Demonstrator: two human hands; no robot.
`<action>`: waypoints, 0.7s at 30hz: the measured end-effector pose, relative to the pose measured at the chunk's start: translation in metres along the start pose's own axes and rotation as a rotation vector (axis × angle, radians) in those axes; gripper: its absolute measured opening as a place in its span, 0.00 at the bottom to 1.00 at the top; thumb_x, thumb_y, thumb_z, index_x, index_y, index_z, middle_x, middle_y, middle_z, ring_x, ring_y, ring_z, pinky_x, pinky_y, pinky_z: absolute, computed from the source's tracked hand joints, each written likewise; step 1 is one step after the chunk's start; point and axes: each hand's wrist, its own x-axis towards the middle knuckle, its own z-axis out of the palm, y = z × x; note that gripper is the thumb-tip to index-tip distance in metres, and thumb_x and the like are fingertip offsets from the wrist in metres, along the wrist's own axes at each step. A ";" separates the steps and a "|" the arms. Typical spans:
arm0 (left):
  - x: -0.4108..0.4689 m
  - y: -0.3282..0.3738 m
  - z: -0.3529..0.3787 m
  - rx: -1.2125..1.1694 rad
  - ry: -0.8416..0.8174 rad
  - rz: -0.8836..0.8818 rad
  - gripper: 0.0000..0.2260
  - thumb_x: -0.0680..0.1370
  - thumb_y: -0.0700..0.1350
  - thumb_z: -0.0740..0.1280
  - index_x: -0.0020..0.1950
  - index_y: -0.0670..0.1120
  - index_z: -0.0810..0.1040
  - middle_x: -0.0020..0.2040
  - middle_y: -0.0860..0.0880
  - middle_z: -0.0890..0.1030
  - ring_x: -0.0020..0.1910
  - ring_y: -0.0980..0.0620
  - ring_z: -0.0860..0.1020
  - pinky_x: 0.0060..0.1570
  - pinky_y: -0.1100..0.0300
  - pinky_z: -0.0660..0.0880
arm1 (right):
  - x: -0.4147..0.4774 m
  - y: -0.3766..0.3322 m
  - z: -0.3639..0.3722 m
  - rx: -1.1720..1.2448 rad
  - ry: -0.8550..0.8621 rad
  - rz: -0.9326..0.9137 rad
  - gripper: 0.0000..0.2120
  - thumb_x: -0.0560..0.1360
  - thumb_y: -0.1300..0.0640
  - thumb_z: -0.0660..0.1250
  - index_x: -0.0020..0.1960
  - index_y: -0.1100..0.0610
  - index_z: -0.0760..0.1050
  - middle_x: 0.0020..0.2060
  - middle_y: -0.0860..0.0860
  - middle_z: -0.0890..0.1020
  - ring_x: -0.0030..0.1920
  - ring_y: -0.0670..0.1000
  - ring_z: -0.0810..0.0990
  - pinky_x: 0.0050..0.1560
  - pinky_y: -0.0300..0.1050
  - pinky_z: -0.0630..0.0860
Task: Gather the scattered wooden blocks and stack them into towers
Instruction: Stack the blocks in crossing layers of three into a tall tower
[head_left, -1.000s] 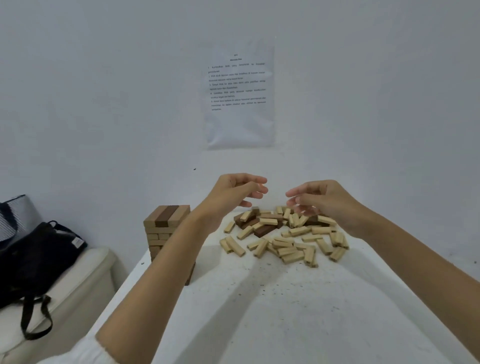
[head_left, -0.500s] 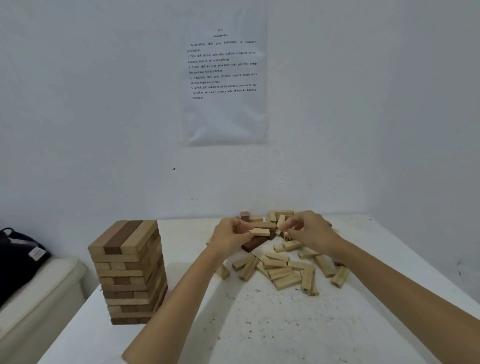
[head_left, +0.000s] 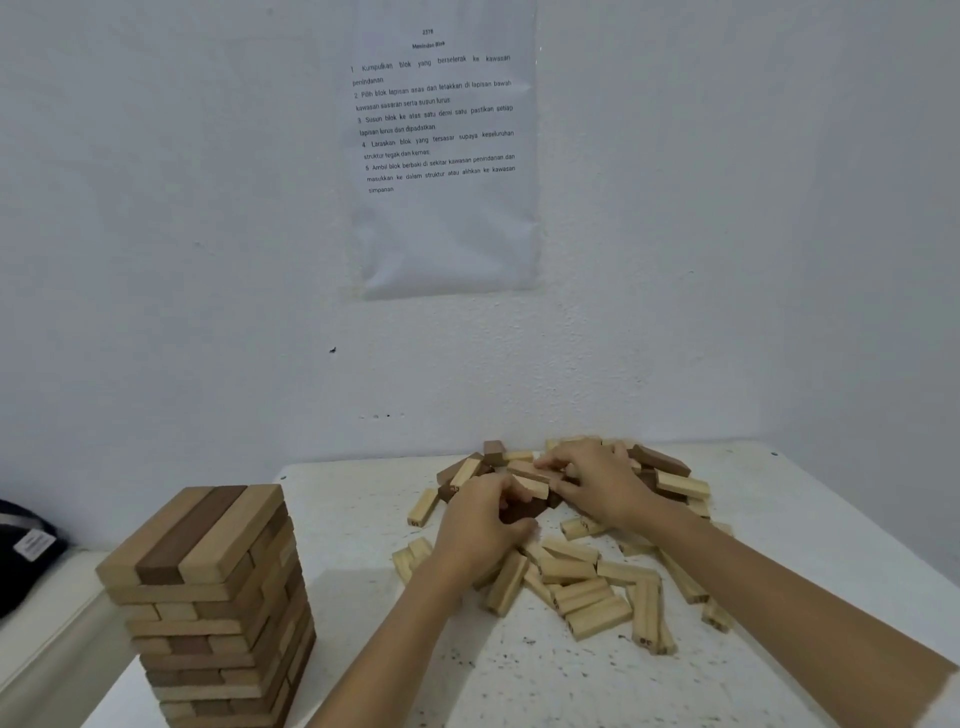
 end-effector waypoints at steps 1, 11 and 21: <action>0.000 0.000 0.000 -0.027 0.000 -0.008 0.12 0.71 0.43 0.74 0.52 0.47 0.79 0.47 0.54 0.79 0.47 0.56 0.76 0.48 0.63 0.75 | -0.002 0.001 0.000 0.006 0.020 -0.004 0.12 0.79 0.52 0.64 0.61 0.46 0.77 0.56 0.41 0.80 0.61 0.44 0.72 0.67 0.51 0.55; -0.001 0.012 -0.010 -0.201 0.043 -0.043 0.12 0.68 0.38 0.75 0.49 0.47 0.79 0.39 0.53 0.78 0.32 0.61 0.75 0.35 0.67 0.75 | -0.026 0.006 -0.021 0.530 0.222 0.085 0.12 0.71 0.61 0.74 0.52 0.51 0.80 0.38 0.46 0.84 0.43 0.48 0.83 0.47 0.31 0.75; 0.001 0.043 -0.017 -0.890 -0.018 -0.370 0.14 0.84 0.41 0.51 0.64 0.42 0.71 0.47 0.42 0.76 0.41 0.51 0.76 0.47 0.58 0.77 | -0.040 0.020 -0.080 1.303 0.299 0.328 0.11 0.79 0.64 0.63 0.61 0.60 0.74 0.44 0.59 0.81 0.47 0.57 0.84 0.48 0.49 0.81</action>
